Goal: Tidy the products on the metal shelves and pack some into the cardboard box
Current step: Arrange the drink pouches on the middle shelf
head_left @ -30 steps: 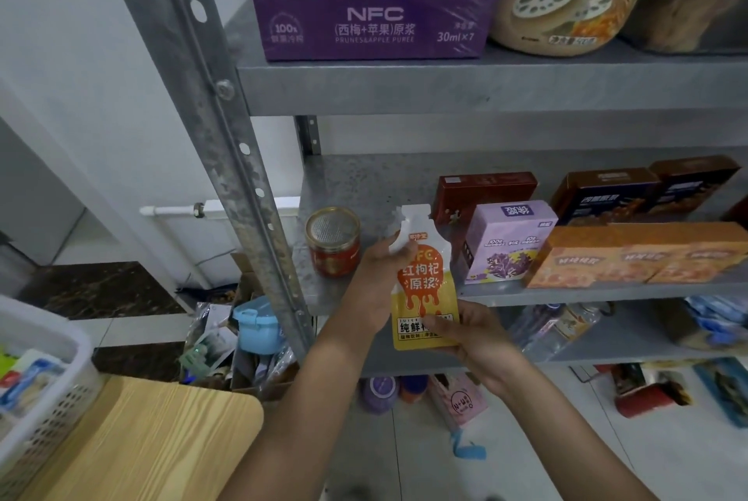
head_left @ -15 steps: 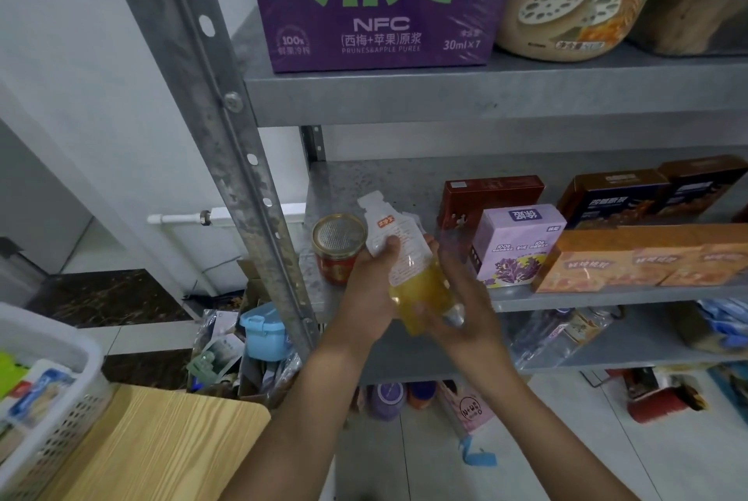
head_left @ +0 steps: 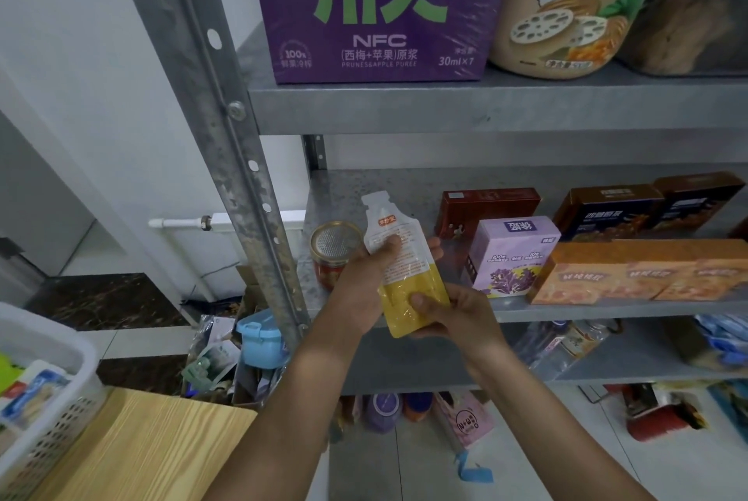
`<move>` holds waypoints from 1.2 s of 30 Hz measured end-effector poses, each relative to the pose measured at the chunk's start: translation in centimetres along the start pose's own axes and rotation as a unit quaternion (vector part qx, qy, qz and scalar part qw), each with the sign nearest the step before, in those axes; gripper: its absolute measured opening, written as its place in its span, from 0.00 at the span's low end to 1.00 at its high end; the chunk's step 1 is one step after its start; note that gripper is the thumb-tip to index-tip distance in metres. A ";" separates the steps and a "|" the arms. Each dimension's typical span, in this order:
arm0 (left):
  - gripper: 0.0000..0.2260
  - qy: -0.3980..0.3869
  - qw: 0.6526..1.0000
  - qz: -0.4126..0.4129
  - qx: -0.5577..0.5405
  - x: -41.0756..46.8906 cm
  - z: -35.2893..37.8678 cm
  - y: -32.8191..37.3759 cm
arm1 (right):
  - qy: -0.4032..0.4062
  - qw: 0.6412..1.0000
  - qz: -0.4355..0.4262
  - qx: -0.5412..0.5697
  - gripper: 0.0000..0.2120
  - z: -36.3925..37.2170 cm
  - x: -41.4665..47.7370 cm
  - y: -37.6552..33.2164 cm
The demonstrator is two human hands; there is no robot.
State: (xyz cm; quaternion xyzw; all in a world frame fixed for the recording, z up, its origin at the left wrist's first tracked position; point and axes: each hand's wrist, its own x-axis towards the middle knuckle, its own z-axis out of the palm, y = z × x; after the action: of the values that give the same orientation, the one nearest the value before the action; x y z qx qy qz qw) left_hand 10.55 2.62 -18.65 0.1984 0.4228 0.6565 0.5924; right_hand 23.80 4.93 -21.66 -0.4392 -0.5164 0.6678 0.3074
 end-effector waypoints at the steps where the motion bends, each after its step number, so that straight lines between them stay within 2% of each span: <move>1: 0.11 0.032 0.999 0.008 0.027 0.3 -0.1 -0.1 | 0.027 1.000 -0.012 -0.005 0.02 0.3 0.0 -0.2; 3: 0.19 0.083 0.988 0.025 0.125 0.7 -0.3 -0.4 | 0.129 0.985 -0.079 -0.078 0.05 0.5 0.3 0.1; 4: 0.22 0.087 0.980 0.023 0.178 0.6 -0.3 -0.5 | 0.185 0.962 -0.133 -0.152 0.06 0.5 0.6 0.5; 6: 0.20 0.040 0.972 0.016 0.230 -0.1 0.1 -0.7 | 0.253 0.880 -0.248 -0.316 0.06 0.7 0.9 1.1; 7: 0.18 0.003 0.976 0.005 0.217 -0.5 0.3 -0.8 | 0.254 0.837 -0.297 -0.383 0.03 0.7 1.0 1.4; 8: 0.17 -0.022 0.983 -0.004 0.183 -0.8 0.5 -0.8 | 0.237 0.809 -0.324 -0.429 0.06 0.8 1.1 1.8; 9: 0.16 -0.028 0.988 -0.007 0.154 -1.0 0.6 -0.8 | 0.204 0.798 -0.339 -0.454 0.14 0.9 1.1 2.4; 10: 0.13 -0.014 0.991 -0.005 0.136 -1.0 0.4 -0.8 | 0.158 0.809 -0.339 -0.454 0.21 1.0 1.2 2.9; 12: 0.07 0.058 0.990 0.001 0.126 -0.5 -0.3 -0.8 | 0.067 0.853 -0.315 -0.410 0.30 0.7 1.2 3.1; 14: 0.08 0.113 0.981 0.006 0.155 0.0 -1.2 -0.6 | -0.006 0.893 -0.264 -0.365 0.32 0.4 0.9 3.0; 16: 0.08 0.144 0.967 0.004 0.210 0.3 -1.9 -0.6 | -0.011 0.929 -0.216 -0.302 0.29 -0.1 1.3 3.4; 18: 0.10 0.172 0.947 -0.012 0.271 0.4 -2.4 -0.6 | 0.048 0.955 -0.161 -0.245 0.21 -0.7 2.4 4.1; 20: 0.11 0.179 0.934 -0.022 0.310 0.4 -2.8 -0.7 | 0.123 0.949 -0.150 -0.248 0.12 -1.2 4.0 5.0; 22: 0.10 0.183 0.925 -0.040 0.330 0.4 -3.1 -0.9 | 0.139 0.941 -0.119 -0.286 0.07 -1.2 5.2 5.3; 23: 0.11 0.187 0.921 -0.050 0.339 0.4 -3.2 -1.0 | 0.138 0.937 -0.096 -0.306 0.08 -0.9 5.8 5.0; 26: 0.12 0.198 0.912 -0.072 0.352 0.5 -3.6 -1.2 | 0.152 0.920 -0.060 -0.355 0.14 0.2 7.4 5.0; 28: 0.13 0.200 0.911 -0.078 0.353 0.6 -3.7 -1.3 | 0.174 0.889 -0.043 -0.421 0.24 0.8 8.4 5.1; 30: 0.13 0.202 0.908 -0.081 0.359 0.8 -3.8 -1.4 | 0.178 0.867 -0.019 -0.465 0.30 1.1 8.9 5.2; 36: 0.14 0.187 0.896 -0.085 0.394 1.6 -3.9 -2.0 | 0.205 0.870 -0.018 -0.449 0.42 1.1 9.5 5.1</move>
State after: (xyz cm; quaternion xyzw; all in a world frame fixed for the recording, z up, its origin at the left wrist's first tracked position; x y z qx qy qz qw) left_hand 8.43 2.79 -22.84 0.2524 0.7653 0.4081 0.4291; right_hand 18.96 11.25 -29.00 -0.6473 -0.6937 0.2537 0.1879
